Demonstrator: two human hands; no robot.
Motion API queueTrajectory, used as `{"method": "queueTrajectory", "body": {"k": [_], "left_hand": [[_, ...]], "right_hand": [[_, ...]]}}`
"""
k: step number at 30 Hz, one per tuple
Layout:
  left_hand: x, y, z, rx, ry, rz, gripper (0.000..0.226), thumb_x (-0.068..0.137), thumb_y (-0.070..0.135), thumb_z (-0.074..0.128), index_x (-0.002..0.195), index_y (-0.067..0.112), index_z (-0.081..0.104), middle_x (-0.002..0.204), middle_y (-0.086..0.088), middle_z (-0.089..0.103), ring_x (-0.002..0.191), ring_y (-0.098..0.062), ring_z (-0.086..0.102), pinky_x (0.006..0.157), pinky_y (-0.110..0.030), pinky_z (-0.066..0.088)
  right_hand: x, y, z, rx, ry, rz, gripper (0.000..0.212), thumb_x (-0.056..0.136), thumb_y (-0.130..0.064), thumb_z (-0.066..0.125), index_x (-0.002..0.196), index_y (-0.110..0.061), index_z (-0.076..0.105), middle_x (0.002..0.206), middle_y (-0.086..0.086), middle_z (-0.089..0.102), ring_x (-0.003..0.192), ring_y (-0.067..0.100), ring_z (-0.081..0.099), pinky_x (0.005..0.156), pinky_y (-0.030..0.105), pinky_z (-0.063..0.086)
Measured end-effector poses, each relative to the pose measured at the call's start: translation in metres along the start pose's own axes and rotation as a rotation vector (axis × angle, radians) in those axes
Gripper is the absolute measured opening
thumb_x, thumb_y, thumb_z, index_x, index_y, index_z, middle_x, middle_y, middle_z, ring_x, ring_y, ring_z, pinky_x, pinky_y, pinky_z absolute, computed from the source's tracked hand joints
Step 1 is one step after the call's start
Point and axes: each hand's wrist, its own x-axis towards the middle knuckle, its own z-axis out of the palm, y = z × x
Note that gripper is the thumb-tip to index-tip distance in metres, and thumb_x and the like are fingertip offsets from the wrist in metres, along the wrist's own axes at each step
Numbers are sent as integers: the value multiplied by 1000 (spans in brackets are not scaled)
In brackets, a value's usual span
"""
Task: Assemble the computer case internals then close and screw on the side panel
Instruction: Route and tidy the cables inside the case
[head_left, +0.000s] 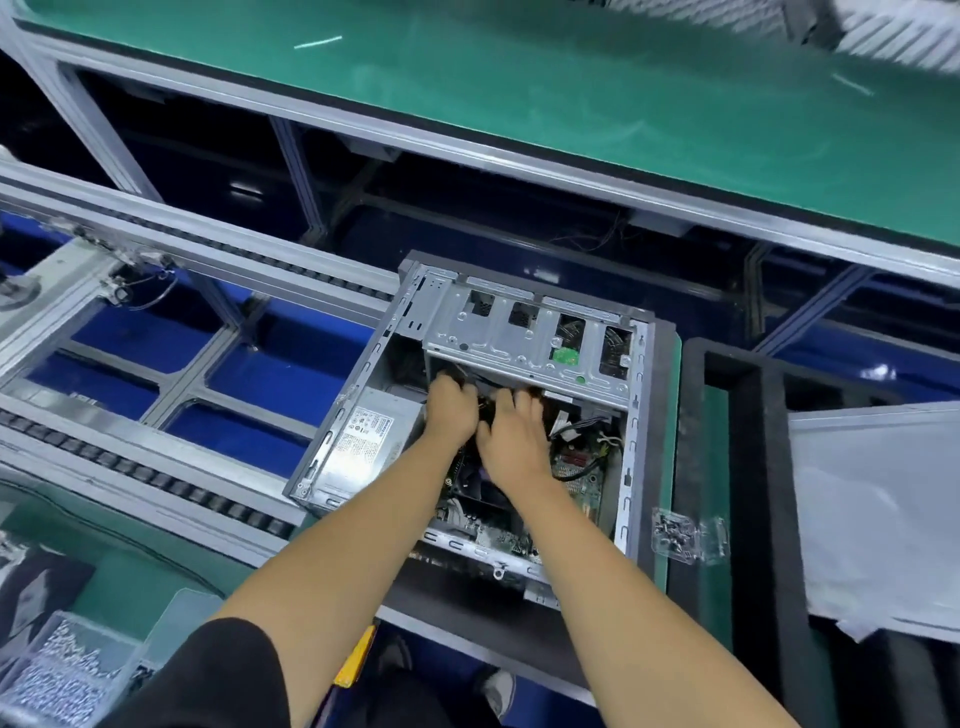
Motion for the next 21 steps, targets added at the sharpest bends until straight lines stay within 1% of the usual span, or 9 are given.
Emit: {"method": "queueTrajectory", "body": {"k": [2, 3, 6, 8, 10, 12, 15, 18, 21], "left_hand": [[-8, 4, -3, -15, -37, -2, 29, 101, 19, 52, 118, -4, 52, 111, -18, 62, 108, -37, 61, 93, -41, 49], [-13, 7, -3, -14, -58, -8, 33, 100, 24, 53, 120, -2, 52, 117, -19, 61, 111, -37, 59, 98, -45, 48], [-31, 19, -1, -41, -68, -8, 40, 96, 31, 59, 122, 1, 50, 125, -18, 53, 111, -31, 54, 88, -36, 45], [-46, 29, 6, 0, -32, 6, 47, 93, 34, 63, 123, 4, 43, 127, -12, 39, 113, -25, 40, 82, -32, 32], [-62, 42, 13, 27, -17, 48, 45, 90, 34, 65, 116, 14, 34, 126, -8, 29, 116, -24, 31, 83, -35, 27], [-76, 60, 24, 42, -64, 118, 41, 89, 35, 66, 115, 17, 40, 132, -11, 34, 121, -28, 33, 92, -39, 32], [-101, 91, 45, 87, -131, 280, 39, 89, 34, 66, 119, 11, 56, 129, -13, 50, 123, -33, 44, 99, -40, 34], [-126, 114, 69, 41, -285, 544, 19, 91, 14, 63, 108, 7, 62, 111, -13, 62, 108, -30, 56, 97, -42, 45], [-141, 121, 104, 305, -532, 852, 19, 96, 18, 58, 115, 17, 60, 93, -4, 64, 92, -25, 59, 85, -41, 50]], "right_hand": [[-14, -1, -10, 68, -10, -36, 46, 97, -20, 55, 141, -11, 45, 132, 9, 46, 122, 27, 44, 102, 40, 44], [-20, -2, -18, 81, -5, -39, 46, 97, -19, 55, 142, -12, 45, 133, 7, 46, 119, 25, 48, 95, 41, 49], [-34, -5, -42, 92, 40, 3, 39, 99, -22, 54, 137, -16, 46, 126, 4, 48, 95, 27, 60, 65, 38, 49], [-42, -2, -60, 116, 88, 40, 30, 98, -23, 54, 127, -17, 52, 122, 4, 53, 95, 29, 62, 69, 40, 51], [-49, 5, -80, 173, 147, 64, 17, 97, -20, 54, 113, -17, 56, 119, 4, 56, 96, 28, 61, 77, 45, 54], [-57, 17, -101, 235, 220, 94, 5, 95, -17, 53, 97, -21, 54, 111, 3, 56, 92, 26, 59, 77, 44, 53], [-76, 49, -135, 289, 364, 164, 17, 92, -17, 55, 84, -31, 47, 102, -1, 52, 84, 23, 56, 70, 39, 48], [-100, 105, -164, 266, 471, 265, 9, 91, -21, 59, 87, -28, 54, 102, -1, 52, 83, 24, 58, 72, 38, 48], [-124, 174, -183, 224, 482, 380, 5, 90, -21, 61, 95, -23, 59, 106, 5, 52, 90, 28, 58, 80, 41, 50]]}}
